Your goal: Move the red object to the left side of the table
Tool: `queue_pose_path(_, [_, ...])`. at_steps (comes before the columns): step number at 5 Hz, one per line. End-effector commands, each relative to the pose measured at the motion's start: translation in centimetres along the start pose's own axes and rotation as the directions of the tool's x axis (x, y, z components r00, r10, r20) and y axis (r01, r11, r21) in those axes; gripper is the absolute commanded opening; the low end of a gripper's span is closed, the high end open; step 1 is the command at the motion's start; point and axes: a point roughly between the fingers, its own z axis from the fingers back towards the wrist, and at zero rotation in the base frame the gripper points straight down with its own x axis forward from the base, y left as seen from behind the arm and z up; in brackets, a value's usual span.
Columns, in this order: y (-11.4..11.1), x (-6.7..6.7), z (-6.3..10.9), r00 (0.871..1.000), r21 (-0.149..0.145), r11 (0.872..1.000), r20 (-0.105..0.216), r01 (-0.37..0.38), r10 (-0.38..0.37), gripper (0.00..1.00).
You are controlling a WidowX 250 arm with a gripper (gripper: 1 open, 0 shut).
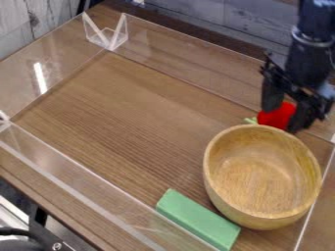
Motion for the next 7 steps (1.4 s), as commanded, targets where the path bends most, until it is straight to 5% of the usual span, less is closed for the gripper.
queue_pose_path(1, [0.6, 1.4, 1.6, 0.997, 0.041, 0.999, 0.076, 0.026, -0.029, 1.00])
queue_pose_path(7, [4.5, 2.5, 0.2, 0.996, 0.058, 0.998, 0.094, 0.005, -0.011, 1.00])
